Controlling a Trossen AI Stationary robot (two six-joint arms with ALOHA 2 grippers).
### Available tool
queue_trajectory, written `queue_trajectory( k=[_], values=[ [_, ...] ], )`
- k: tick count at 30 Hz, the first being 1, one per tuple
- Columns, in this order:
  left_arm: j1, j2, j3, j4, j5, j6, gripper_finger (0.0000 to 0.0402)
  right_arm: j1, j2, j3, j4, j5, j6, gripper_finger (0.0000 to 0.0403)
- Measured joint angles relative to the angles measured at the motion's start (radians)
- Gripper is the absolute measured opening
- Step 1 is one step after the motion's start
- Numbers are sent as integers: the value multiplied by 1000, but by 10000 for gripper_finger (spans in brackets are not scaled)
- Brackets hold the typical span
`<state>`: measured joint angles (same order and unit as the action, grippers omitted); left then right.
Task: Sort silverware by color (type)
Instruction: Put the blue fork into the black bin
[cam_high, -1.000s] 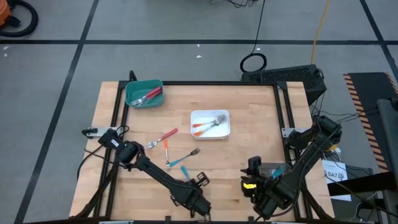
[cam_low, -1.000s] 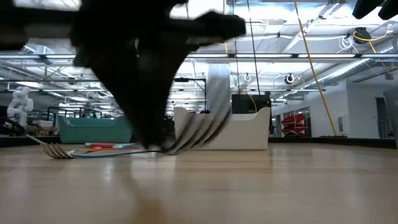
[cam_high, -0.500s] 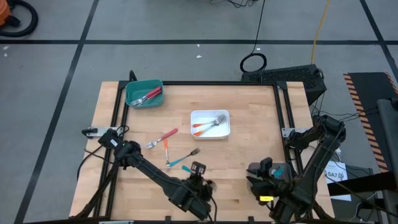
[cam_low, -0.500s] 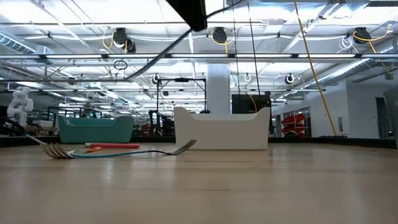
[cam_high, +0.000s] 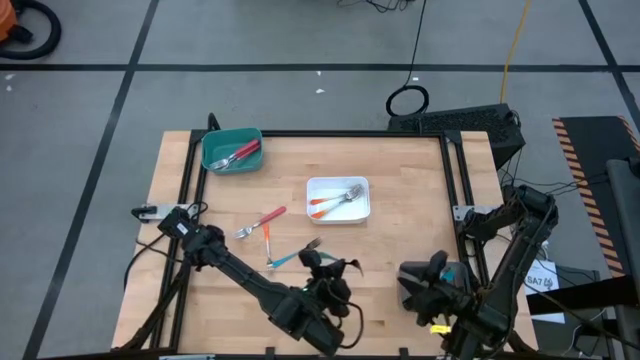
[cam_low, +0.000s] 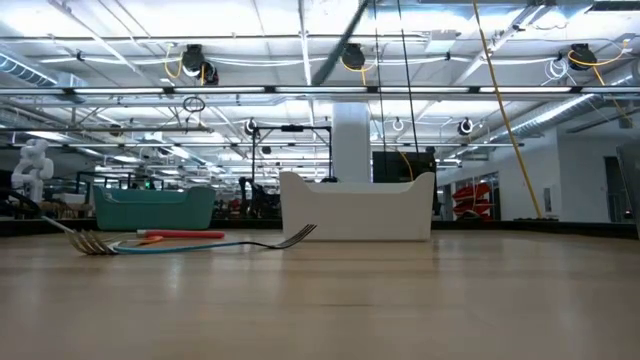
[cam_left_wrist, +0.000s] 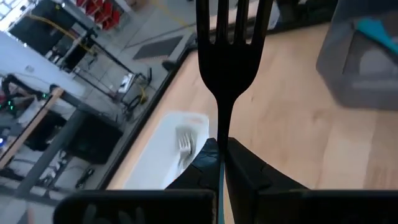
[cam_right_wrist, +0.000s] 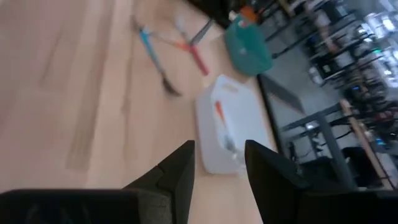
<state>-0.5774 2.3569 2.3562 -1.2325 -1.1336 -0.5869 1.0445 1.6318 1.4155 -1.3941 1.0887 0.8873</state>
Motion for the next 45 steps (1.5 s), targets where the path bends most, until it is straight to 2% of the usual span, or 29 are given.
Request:
queue_trajectory(
  k=[10, 18, 20, 27, 34, 45],
  values=[
    [-16, -15, 0, 537, 19, 425, 12, 14, 0, 0, 73, 323, 52, 134],
    [-26, -19, 0, 914, 29, 684, 12, 16, 0, 0, 98, 354, 126, 134],
    [-19, -19, 0, 992, 6, 740, 12, 10, 0, 0, 100, 354, 148, 134],
    [6, -19, 0, 1163, -1, 817, 12, -1, 2, 0, 113, 386, 224, 135],
    [31, -19, -1, 1215, -17, 798, 12, -30, 5, 0, 159, 379, 229, 138],
    [20, -19, -1, 1228, 27, 780, 12, -75, 6, 0, 175, 376, 193, 214]
  ],
)
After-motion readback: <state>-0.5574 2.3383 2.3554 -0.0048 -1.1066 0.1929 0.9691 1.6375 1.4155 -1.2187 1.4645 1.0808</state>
